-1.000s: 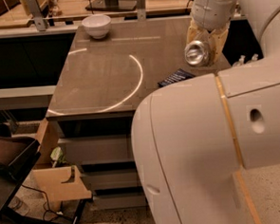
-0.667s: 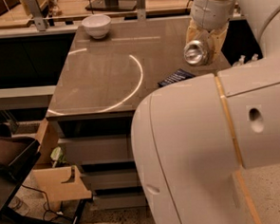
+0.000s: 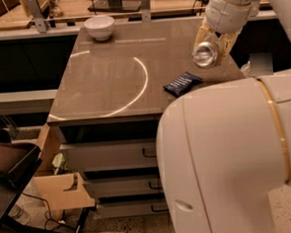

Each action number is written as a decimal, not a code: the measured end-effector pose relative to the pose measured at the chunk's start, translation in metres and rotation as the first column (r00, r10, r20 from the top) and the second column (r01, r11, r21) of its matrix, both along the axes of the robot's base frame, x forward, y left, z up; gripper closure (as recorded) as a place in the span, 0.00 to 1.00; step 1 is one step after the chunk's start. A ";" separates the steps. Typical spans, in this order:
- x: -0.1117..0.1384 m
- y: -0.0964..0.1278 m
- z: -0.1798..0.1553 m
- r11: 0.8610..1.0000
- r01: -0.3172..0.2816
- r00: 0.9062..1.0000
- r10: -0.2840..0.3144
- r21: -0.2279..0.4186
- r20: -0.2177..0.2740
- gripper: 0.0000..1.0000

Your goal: Place 7up can upright

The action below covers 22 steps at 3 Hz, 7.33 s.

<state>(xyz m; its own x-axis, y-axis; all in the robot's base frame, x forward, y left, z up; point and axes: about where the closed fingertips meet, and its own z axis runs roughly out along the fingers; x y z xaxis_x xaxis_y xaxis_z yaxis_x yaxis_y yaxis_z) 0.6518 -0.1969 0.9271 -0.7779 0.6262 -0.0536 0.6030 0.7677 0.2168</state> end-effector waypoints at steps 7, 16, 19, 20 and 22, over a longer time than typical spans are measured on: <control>0.054 0.022 0.018 0.510 -0.859 0.359 0.545 0.040 0.757 1.00; 0.103 0.083 -0.045 0.252 -0.618 -0.611 0.441 -0.745 0.657 1.00; 0.114 0.072 -0.055 0.290 -0.647 -0.585 0.405 -0.706 0.703 0.84; 0.114 0.072 -0.055 0.290 -0.647 -0.585 0.405 -0.706 0.703 0.60; 0.115 0.077 -0.056 0.286 -0.650 -0.587 0.401 -0.704 0.704 0.13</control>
Offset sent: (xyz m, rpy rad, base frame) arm 0.0095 -0.0054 0.0047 0.5259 -0.5259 0.8457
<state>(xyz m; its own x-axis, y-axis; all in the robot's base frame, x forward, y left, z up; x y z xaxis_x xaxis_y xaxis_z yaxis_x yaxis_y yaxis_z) 0.7666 -0.1197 0.8714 0.0757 -0.0858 -0.9934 -0.9573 0.2725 -0.0964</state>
